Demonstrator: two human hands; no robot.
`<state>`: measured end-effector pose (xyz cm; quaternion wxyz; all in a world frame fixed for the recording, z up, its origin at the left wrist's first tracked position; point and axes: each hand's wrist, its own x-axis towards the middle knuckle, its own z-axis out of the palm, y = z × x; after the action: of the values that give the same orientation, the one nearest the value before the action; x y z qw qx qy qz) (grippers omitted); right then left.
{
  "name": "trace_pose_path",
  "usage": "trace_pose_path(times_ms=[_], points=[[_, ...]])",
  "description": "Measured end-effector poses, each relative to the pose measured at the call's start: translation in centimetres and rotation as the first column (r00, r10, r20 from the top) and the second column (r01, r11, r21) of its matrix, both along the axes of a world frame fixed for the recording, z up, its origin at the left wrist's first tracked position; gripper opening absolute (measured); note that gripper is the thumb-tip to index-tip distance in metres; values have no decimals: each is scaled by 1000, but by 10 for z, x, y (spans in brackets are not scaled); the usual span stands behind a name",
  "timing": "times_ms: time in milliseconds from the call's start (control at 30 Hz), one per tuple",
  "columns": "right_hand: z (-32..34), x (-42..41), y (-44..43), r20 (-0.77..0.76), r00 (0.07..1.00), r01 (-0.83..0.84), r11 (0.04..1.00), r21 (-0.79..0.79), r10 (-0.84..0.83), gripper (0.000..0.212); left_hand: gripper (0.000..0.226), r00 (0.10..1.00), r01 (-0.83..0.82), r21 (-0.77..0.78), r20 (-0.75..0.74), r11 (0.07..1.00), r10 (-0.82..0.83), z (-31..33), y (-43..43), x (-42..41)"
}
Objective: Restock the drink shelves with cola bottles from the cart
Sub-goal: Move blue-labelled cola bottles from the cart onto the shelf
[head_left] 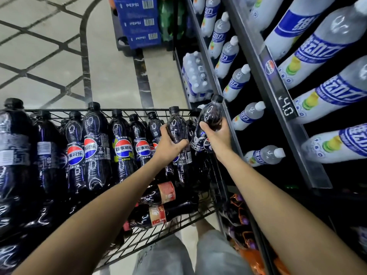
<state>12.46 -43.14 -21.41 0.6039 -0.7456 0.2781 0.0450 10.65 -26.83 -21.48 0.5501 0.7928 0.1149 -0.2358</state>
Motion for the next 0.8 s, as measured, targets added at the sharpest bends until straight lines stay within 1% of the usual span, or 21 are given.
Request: trace_pose_path(times_ms=[67, 200, 267, 367, 500, 600, 667, 733, 800], points=[[2, -6, 2, -1, 1000, 15, 1000, 15, -15, 51, 81, 1000, 8, 0, -3, 1000, -8, 1, 3, -2], [8, -21, 5, -78, 996, 45, 999, 28, -42, 84, 79, 998, 38, -64, -47, 997, -41, 5, 13, -4], [11, -31, 6, -97, 993, 66, 997, 28, -63, 91, 80, 996, 47, -107, -75, 993, -55, 11, 16, -9], [18, -50, 10, -91, 992, 88, 995, 45, -84, 93, 80, 994, 48, -130, -95, 990, -60, 22, 18, -18], [28, -81, 14, -94, 989, 122, 986, 111, -112, 97, 81, 991, 91, -114, -90, 989, -102, 41, 14, -36], [36, -107, 15, -88, 989, 135, 978, 158, -122, 93, 78, 986, 129, -130, -86, 983, -141, 55, 9, -57], [41, -127, 14, -96, 987, 143, 973, 184, -127, 90, 84, 983, 127, -131, -115, 983, -142, 64, 5, -74], [46, -149, 13, -93, 986, 157, 963, 219, -140, 88, 86, 980, 114, -179, -142, 977, -140, 70, 1, -92], [50, -175, 11, -98, 980, 194, 948, 254, -174, 86, 77, 975, 123, -263, -146, 957, -166, 76, -5, -114]])
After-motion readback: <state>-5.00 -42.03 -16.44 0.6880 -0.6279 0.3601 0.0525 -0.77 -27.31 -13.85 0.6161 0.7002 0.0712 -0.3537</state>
